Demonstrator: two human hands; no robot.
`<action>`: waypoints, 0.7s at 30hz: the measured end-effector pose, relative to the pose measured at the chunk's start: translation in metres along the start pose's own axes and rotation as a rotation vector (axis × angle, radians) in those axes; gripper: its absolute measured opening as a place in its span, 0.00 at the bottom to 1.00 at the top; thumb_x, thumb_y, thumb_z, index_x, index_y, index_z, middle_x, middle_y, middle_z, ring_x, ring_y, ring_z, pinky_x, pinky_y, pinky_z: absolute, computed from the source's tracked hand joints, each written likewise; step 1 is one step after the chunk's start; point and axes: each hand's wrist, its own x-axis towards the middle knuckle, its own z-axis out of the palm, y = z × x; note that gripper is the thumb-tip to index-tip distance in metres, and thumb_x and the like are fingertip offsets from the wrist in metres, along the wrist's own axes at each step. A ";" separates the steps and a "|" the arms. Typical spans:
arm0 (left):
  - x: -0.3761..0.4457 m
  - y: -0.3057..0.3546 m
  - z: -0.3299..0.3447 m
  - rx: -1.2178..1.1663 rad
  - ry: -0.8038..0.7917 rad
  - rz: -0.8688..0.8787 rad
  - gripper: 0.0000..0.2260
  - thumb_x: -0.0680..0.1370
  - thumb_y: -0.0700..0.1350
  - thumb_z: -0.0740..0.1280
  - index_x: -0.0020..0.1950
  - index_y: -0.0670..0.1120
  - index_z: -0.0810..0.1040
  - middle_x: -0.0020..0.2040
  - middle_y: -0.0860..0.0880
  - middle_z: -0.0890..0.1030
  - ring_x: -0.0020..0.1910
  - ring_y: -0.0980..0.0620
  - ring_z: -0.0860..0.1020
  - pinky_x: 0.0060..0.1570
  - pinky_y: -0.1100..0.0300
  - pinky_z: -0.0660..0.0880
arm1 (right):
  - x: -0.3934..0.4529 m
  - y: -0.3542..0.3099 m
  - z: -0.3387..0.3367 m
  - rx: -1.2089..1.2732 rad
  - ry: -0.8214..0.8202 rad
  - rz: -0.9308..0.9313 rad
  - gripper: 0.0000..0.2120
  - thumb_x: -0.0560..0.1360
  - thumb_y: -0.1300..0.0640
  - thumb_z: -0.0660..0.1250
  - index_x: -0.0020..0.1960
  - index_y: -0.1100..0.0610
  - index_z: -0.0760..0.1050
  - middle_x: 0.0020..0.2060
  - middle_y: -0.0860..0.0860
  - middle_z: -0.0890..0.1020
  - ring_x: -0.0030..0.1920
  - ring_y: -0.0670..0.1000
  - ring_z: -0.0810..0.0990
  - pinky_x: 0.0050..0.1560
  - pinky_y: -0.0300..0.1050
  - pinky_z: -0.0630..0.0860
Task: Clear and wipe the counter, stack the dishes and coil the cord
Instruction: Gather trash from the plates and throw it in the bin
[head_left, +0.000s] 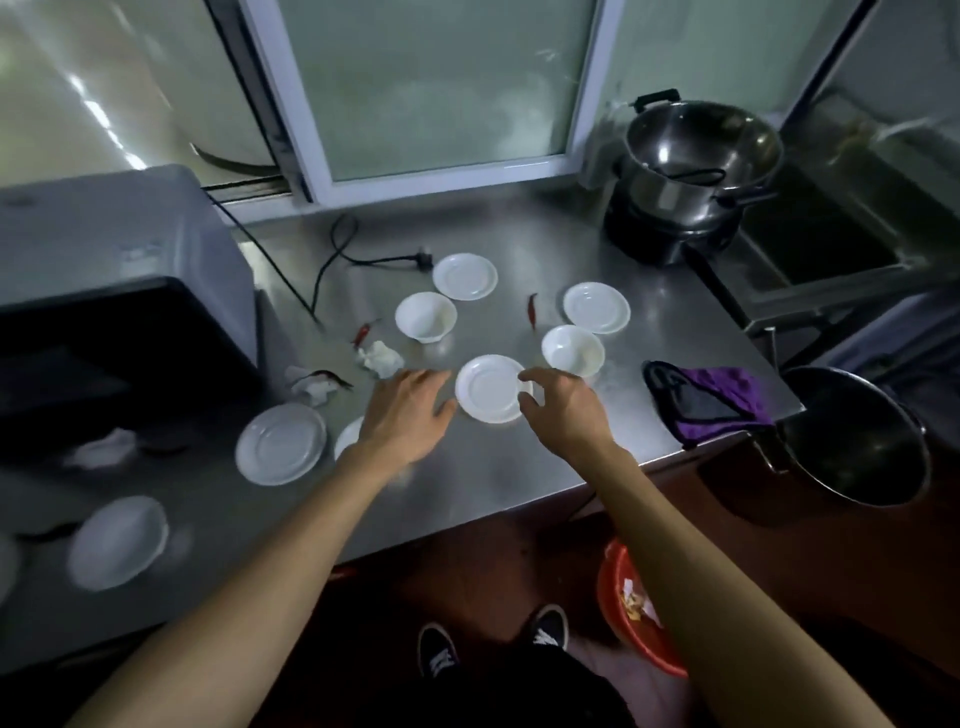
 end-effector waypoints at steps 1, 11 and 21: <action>-0.004 -0.010 -0.004 -0.008 0.008 -0.034 0.19 0.80 0.52 0.66 0.69 0.46 0.75 0.64 0.45 0.80 0.63 0.41 0.76 0.59 0.46 0.74 | 0.004 -0.009 0.005 -0.001 -0.020 -0.018 0.16 0.78 0.52 0.66 0.66 0.52 0.78 0.61 0.53 0.82 0.59 0.57 0.80 0.60 0.51 0.75; -0.039 -0.071 -0.026 -0.031 0.040 -0.341 0.21 0.80 0.53 0.64 0.72 0.50 0.72 0.67 0.47 0.79 0.65 0.44 0.75 0.59 0.48 0.74 | 0.046 -0.072 0.060 0.031 -0.228 -0.241 0.16 0.78 0.53 0.66 0.65 0.53 0.78 0.60 0.52 0.83 0.59 0.55 0.80 0.60 0.48 0.75; -0.073 -0.112 -0.029 -0.064 0.035 -0.625 0.21 0.81 0.50 0.64 0.72 0.46 0.73 0.71 0.43 0.74 0.69 0.40 0.72 0.68 0.46 0.69 | 0.082 -0.125 0.110 0.029 -0.469 -0.410 0.17 0.78 0.50 0.65 0.67 0.50 0.76 0.62 0.53 0.81 0.59 0.56 0.80 0.62 0.50 0.75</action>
